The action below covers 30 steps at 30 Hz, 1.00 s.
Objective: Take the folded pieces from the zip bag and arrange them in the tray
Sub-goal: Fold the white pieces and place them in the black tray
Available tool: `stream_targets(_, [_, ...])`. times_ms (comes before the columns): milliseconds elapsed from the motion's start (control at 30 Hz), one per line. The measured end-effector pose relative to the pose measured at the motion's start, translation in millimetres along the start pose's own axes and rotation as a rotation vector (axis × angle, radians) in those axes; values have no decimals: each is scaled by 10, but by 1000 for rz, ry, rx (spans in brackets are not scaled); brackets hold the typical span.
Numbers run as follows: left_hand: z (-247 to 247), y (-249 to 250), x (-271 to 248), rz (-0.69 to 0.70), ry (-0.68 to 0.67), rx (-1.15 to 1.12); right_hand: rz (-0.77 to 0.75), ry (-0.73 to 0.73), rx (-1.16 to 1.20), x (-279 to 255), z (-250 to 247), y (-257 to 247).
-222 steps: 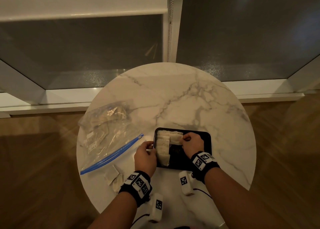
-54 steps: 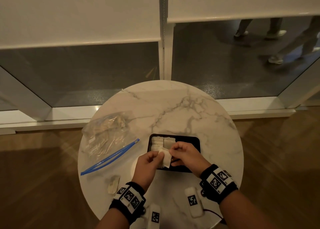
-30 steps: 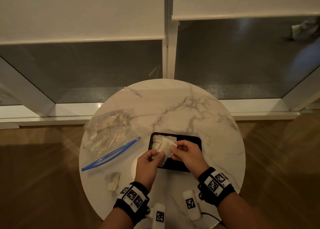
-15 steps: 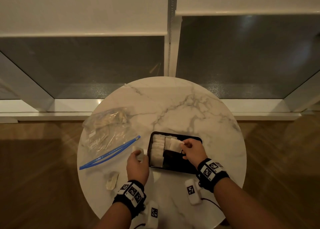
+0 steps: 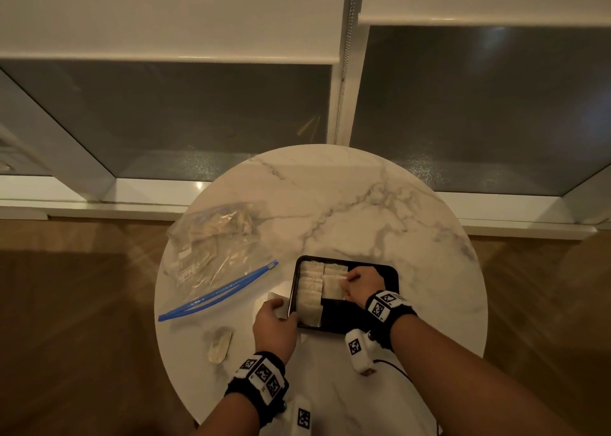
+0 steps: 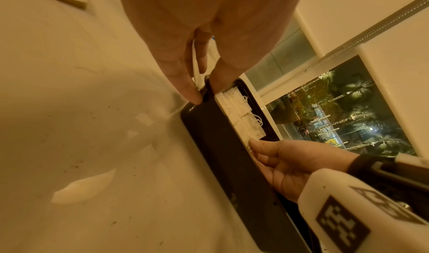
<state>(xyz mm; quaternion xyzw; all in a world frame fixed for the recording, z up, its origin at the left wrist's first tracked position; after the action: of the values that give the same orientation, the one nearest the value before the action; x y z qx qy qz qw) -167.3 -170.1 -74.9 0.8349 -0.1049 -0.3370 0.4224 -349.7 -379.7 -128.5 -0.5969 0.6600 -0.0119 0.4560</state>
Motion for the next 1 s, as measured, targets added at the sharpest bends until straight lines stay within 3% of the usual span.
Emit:
stream_targets(333, [1,-10,-40,-13,-8,-5,97,10,141,-45,31,91])
stream_targets(767, [-63,65,-117,3,8,-85,19,-28,223,-175,-73,49])
stream_targets(900, [-163,178,-173,87,37,-85,-14,-22,277,-312,-197,-19])
stream_targets(1000, [-252,309,-241,217,36,-90,-127,-14,266,-540,-321,-189])
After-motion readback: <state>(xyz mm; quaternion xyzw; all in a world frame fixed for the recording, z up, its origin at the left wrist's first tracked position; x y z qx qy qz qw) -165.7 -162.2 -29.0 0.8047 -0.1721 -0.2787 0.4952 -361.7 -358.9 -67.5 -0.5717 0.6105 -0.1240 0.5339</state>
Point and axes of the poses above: each hand's wrist, its own x-axis towards the middle knuckle, its own z-axis out of the palm, y = z × x, the point moved 10 cm from there along x, towards the middle knuckle, and after that the axes turned 7 degrees about -x, right-handed, at the moved point
